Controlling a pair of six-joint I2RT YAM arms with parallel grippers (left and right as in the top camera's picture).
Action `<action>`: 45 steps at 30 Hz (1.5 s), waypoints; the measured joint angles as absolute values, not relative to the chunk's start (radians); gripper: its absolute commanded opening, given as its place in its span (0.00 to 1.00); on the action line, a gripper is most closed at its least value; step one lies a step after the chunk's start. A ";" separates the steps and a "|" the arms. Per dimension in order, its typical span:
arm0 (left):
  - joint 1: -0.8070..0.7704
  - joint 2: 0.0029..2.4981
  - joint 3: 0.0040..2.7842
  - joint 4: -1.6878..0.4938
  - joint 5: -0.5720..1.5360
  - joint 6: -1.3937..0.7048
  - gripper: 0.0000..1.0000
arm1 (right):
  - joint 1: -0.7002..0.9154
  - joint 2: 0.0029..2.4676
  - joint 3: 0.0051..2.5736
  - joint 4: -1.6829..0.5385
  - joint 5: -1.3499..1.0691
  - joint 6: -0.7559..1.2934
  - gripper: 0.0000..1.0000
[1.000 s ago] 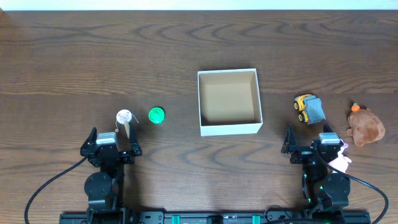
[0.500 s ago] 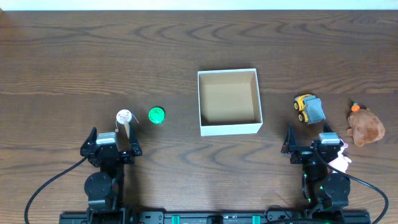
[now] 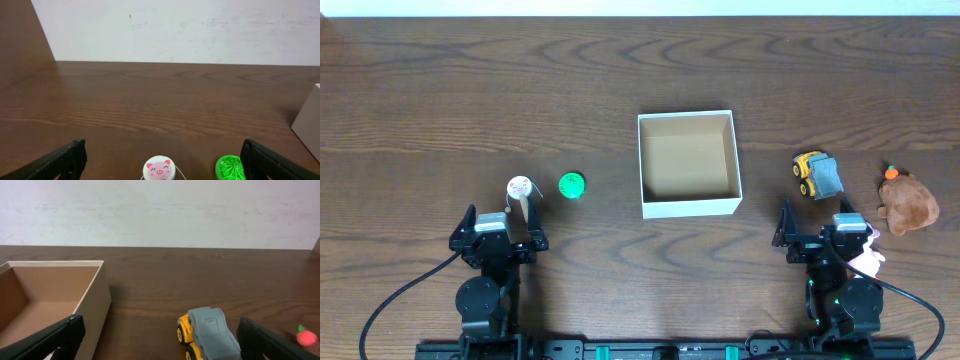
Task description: Pack container
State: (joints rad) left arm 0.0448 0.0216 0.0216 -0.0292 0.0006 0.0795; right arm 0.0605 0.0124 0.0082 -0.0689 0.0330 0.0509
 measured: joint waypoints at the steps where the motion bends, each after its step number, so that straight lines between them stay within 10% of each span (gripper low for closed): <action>1: 0.045 0.022 0.022 -0.029 0.001 0.080 0.98 | 0.060 0.012 0.008 -0.069 0.033 0.051 0.99; 32: 0.045 0.022 0.027 -0.038 0.001 0.043 0.98 | 0.060 0.013 0.008 -0.066 -0.062 0.136 0.99; 45: 0.045 0.421 0.576 -0.494 0.050 -0.030 0.98 | 0.060 0.427 0.415 -0.232 -0.120 0.146 0.99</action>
